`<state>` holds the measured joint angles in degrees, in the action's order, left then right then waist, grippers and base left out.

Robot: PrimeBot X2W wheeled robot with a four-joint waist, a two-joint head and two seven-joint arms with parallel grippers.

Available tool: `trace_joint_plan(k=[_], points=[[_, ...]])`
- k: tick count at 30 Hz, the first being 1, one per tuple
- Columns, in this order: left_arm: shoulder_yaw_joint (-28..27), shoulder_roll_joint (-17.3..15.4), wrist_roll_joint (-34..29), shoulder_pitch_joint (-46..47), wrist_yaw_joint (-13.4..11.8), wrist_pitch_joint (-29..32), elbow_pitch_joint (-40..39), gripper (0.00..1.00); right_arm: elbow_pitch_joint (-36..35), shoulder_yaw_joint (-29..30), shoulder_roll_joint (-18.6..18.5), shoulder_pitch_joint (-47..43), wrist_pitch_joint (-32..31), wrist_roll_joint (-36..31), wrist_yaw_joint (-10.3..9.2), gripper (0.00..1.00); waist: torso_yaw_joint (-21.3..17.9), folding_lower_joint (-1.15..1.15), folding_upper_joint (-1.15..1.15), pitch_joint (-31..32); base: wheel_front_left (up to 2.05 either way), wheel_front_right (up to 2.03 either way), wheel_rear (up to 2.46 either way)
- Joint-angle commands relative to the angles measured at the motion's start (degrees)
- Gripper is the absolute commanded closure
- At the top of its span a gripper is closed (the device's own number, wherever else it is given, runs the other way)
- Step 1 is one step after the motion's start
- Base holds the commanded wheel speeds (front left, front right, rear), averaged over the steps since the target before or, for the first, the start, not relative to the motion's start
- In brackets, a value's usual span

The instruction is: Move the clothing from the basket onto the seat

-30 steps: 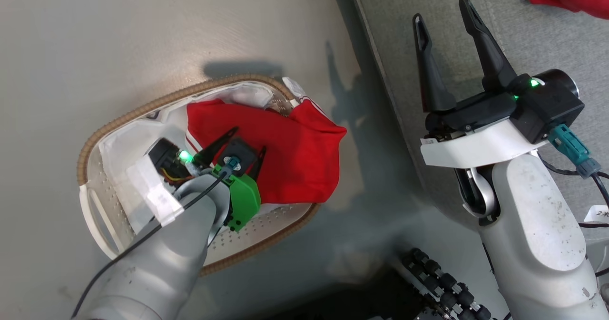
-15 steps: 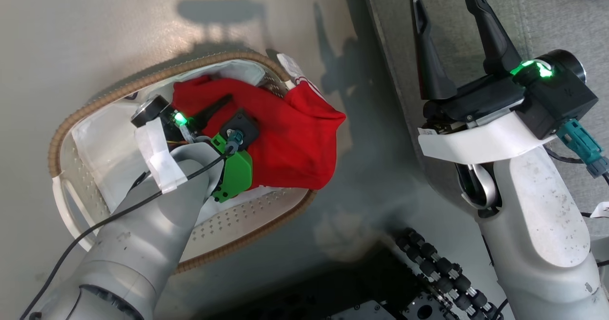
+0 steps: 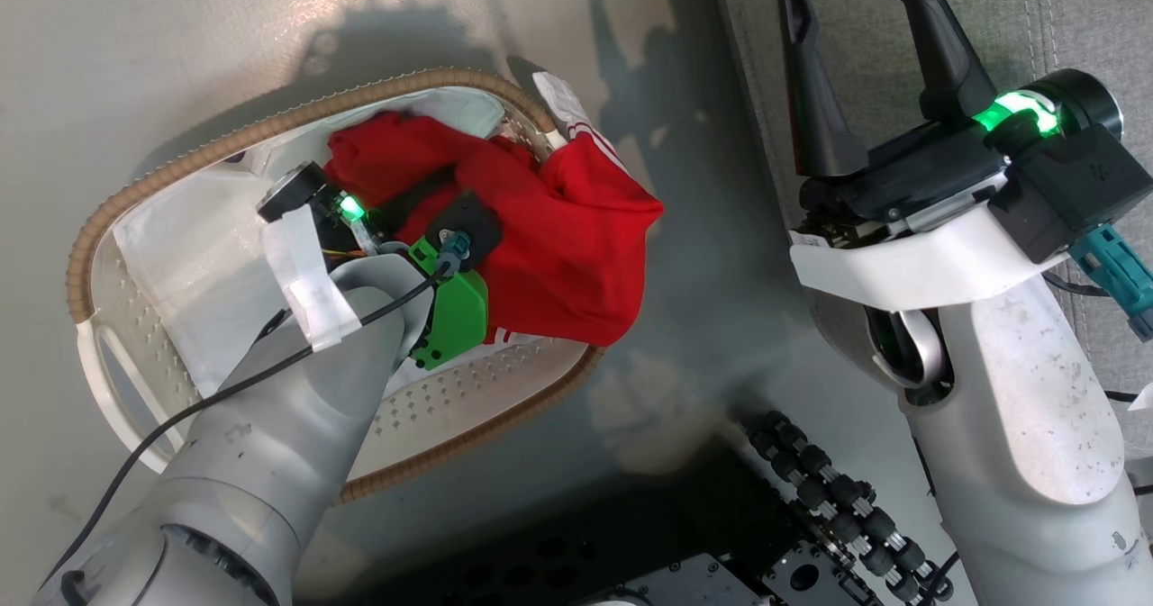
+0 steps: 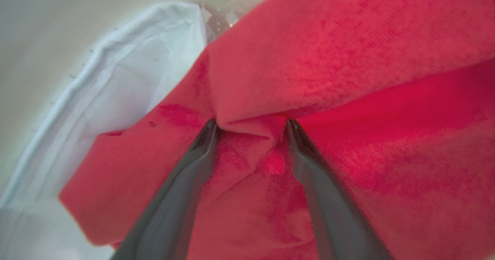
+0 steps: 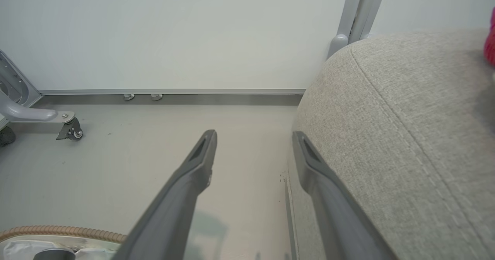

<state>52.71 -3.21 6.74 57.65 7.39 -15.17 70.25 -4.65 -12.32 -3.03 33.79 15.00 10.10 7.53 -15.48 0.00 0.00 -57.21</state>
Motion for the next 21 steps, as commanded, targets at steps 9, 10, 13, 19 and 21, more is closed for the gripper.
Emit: trace_joint_plan(k=[9,10,13,19,21], points=[[1.71,-1.22,5.84,-2.47,0.15,0.04,-3.61,1.0,0.87,-0.01,-0.28,0.16,0.26,-0.05,-0.08,0.0,0.19,0.0,0.0,2.83,0.0,0.0,0.0],[1.59,-1.34,6.25,-2.86,0.16,0.04,-4.13,1.0,1.11,-0.03,-0.3,0.07,0.26,-0.11,-0.08,0.0,0.26,0.0,0.0,3.54,0.0,0.0,0.0],[1.61,-1.46,7.4,-4.08,0.16,0.04,-5.84,1.0,1.73,0.03,-0.34,-0.4,0.25,-0.21,-0.08,0.0,0.7,0.0,0.0,5.55,0.0,0.0,0.0],[0.3,-2.05,10.0,-8.02,0.15,0.04,-10.67,1.0,3.61,-0.46,-0.69,-1.84,0.25,-0.03,-0.08,0.0,2.18,0.0,0.0,10.71,0.0,0.0,0.0],[-0.5,-2.34,10.8,-9.63,0.15,0.03,-12.21,1.0,4.28,-0.7,-0.78,-2.3,0.25,0.01,-0.08,0.0,2.77,0.0,0.0,12.63,0.0,0.0,0.0]])
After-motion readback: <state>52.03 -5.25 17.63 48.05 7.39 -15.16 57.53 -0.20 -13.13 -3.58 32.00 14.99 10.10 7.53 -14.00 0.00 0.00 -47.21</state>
